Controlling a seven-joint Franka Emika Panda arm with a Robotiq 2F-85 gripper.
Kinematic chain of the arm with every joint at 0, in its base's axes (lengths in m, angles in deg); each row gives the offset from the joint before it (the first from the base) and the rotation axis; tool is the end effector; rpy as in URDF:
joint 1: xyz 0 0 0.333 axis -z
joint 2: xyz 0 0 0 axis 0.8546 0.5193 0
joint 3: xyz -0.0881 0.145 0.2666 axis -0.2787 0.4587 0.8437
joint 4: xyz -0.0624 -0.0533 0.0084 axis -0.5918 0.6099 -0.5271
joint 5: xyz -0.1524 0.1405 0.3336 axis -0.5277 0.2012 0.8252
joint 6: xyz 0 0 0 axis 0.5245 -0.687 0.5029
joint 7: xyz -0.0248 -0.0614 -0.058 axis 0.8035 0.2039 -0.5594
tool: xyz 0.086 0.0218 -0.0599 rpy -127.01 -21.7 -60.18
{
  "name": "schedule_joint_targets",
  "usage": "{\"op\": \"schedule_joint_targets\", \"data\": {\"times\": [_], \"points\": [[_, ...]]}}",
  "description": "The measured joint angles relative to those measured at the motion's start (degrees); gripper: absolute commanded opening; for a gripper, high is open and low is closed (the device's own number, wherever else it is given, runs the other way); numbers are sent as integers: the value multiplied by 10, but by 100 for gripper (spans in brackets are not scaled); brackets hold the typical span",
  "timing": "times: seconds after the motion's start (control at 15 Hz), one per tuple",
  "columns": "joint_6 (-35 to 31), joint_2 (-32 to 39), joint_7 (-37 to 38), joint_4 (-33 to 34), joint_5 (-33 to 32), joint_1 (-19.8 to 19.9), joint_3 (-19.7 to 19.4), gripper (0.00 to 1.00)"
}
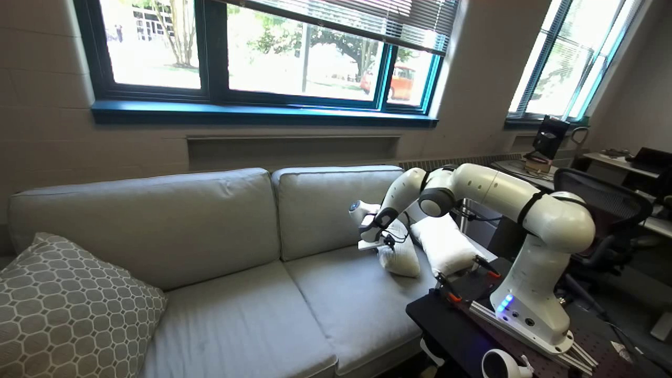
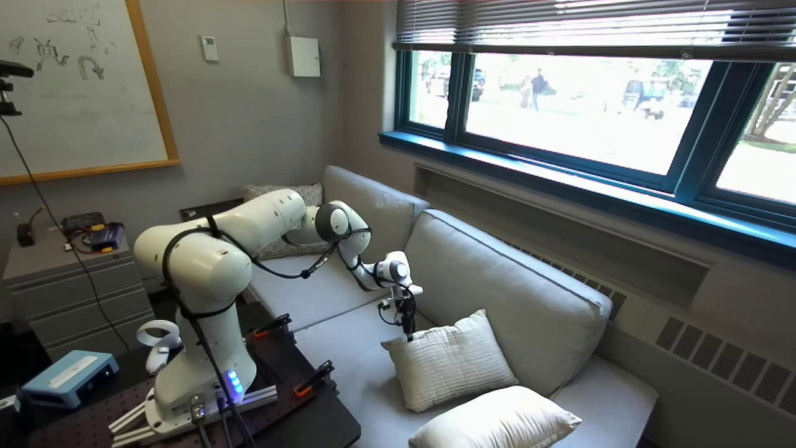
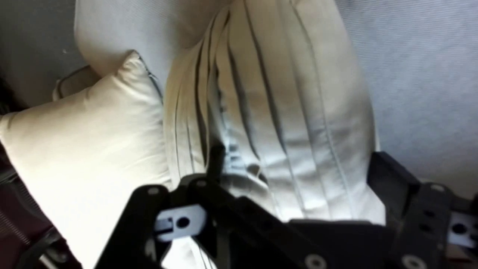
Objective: Place the striped pillows against the right armrest
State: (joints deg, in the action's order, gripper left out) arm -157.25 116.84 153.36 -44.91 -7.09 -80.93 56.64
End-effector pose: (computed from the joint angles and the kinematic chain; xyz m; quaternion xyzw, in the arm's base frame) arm 0.6516 0.0369 -0.0993 0.8526 -0.3912 0.0409 0.3439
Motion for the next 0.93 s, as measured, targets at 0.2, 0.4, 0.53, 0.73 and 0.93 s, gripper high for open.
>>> {"op": "schedule_joint_targets", "data": {"times": [0.2,0.4,0.53,0.73,0.93], "points": [[35,0,28,0,-49,1,0,42],[46,0,48,-1,-77,5,1,21],[42,-1,50,-10,-77,10,-1,7],[-11,-17,46,-67,-77,22,-5,3],[-130,-50,8,-157,-77,53,3,5]]}}
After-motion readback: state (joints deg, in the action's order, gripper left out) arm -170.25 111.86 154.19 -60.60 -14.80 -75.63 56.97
